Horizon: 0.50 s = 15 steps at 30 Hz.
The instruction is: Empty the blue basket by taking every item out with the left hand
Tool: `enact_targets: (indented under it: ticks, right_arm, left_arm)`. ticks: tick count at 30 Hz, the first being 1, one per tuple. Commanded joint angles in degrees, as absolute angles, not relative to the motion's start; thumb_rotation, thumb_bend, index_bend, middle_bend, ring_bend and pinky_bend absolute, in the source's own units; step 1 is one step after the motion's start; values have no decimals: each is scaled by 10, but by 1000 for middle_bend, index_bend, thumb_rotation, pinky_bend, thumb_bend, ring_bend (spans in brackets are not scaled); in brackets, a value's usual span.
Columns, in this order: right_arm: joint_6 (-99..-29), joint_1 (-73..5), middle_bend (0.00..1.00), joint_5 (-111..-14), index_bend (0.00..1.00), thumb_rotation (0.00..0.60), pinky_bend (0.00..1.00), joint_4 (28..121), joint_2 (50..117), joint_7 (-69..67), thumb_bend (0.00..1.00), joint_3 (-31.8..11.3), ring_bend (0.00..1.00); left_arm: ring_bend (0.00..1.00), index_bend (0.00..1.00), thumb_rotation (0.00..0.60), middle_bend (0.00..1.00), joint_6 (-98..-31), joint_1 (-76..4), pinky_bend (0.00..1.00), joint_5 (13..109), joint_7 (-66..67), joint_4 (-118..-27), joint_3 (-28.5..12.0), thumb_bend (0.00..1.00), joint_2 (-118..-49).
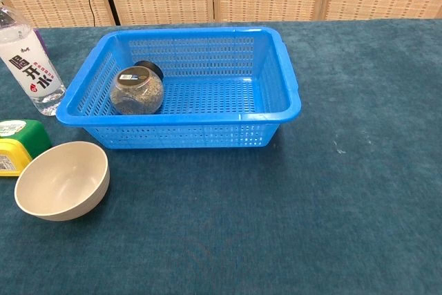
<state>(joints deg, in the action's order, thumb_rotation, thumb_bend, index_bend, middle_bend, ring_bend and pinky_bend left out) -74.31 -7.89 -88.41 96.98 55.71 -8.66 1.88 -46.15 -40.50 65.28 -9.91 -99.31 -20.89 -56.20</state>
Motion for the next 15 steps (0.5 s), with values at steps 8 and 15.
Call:
enact_targets:
  ticks: [8,15]
  right_arm:
    - [-745,-79,0,-883,0,600,0,967,553,-100,0,17,0]
    - [-744,-79,0,-881,0,600,0,964,548,-117,0,16,0]
  left_arm:
    - [0,0,600,0,-390,-494,183,596,49,-1058,-150,24,-625]
    - [0,0,600,0,-420,-546,183,490,144,-1006,-119,24,-718]
